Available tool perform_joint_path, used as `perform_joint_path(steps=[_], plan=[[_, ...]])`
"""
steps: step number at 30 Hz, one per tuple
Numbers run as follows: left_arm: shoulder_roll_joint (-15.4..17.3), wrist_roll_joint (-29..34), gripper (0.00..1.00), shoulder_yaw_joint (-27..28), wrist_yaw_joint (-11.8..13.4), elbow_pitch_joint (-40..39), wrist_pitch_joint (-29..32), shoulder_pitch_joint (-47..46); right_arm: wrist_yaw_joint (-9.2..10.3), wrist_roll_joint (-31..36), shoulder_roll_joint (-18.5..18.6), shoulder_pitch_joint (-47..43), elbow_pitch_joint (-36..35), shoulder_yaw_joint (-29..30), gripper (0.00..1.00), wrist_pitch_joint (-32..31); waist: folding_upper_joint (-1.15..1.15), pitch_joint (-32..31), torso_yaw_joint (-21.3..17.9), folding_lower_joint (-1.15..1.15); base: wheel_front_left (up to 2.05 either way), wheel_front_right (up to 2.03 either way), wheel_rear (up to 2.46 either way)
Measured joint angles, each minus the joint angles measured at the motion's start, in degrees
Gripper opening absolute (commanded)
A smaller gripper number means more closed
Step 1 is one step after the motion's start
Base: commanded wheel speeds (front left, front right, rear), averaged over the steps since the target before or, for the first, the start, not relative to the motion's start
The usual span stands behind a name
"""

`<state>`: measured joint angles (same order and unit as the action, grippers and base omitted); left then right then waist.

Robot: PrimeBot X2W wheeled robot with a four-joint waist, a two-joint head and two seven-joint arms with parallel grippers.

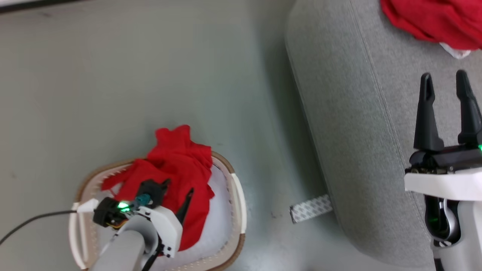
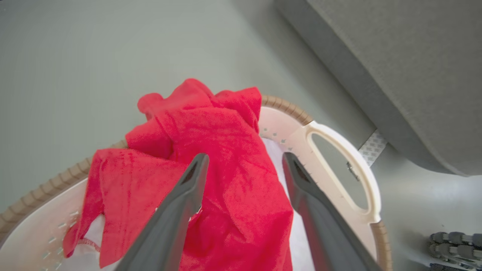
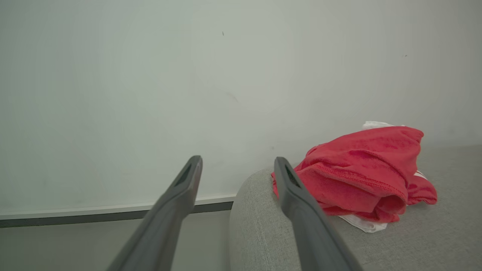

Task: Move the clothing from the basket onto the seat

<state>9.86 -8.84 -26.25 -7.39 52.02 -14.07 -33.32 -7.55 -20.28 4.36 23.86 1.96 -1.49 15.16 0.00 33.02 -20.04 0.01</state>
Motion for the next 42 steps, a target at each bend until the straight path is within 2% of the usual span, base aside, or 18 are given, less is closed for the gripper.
perform_joint_path(steps=[14,18,21,27,28,29,30,31,35,42], plan=[[3.83,-4.66,1.0,-7.51,-0.15,13.82,6.97,-10.85,0.0,-3.28,-1.26,3.17,-1.8,2.53,1.0,-0.01,0.0,12.72,-6.22,0.0,0.0,0.0,0.0],[4.92,-4.93,1.0,-8.35,-0.11,17.91,12.04,-13.24,0.0,-5.13,-1.29,3.49,-1.71,2.36,1.0,0.0,0.0,15.66,-7.6,0.0,0.0,0.0,0.0],[5.37,-4.65,1.0,-9.15,0.55,18.93,13.92,-14.86,0.0,-5.89,-1.32,4.1,-1.71,2.29,1.0,0.0,0.0,17.29,-8.39,0.0,0.0,0.0,0.0],[4.82,-4.67,0.98,-10.15,0.34,19.63,17.24,-16.46,0.0,-6.2,-1.33,4.17,-1.72,2.3,1.0,-0.01,0.0,18.8,-8.51,-0.01,0.0,0.0,0.0],[4.77,-4.68,0.53,-10.21,0.32,19.7,17.24,-16.6,0.0,-6.28,-1.33,4.21,-1.72,2.27,1.0,0.0,0.0,18.86,-8.46,-0.01,0.0,0.0,0.0],[4.76,-4.7,0.34,-10.27,0.3,19.75,16.96,-16.66,0.0,-6.43,-1.33,4.24,-1.7,2.23,1.0,0.0,0.0,18.86,-8.44,-0.01,0.0,0.0,0.0],[4.76,-4.78,0.05,-10.28,0.29,19.84,16.46,-16.67,0.0,-6.43,-1.34,4.25,-1.64,2.2,1.0,0.0,0.0,18.82,-8.43,-0.01,0.0,0.0,0.0],[4.77,-4.89,0.0,-10.28,0.27,19.97,16.01,-16.65,0.0,-6.44,-1.34,4.28,-1.44,2.11,1.0,-0.01,0.0,18.71,-8.44,0.0,0.0,0.0,0.0],[4.53,-5.48,0.0,-10.59,0.26,20.25,13.92,-15.89,0.0,-6.32,-1.38,5.02,-0.87,1.86,1.0,-0.01,0.0,17.41,-8.53,0.0,0.0,0.0,0.0],[0.9,-7.22,0.0,-11.22,0.09,20.2,9.23,-13.0,0.0,-2.88,-1.43,4.86,-0.9,3.53,1.0,-0.01,0.0,11.85,-7.17,-0.01,0.0,0.0,0.0]])
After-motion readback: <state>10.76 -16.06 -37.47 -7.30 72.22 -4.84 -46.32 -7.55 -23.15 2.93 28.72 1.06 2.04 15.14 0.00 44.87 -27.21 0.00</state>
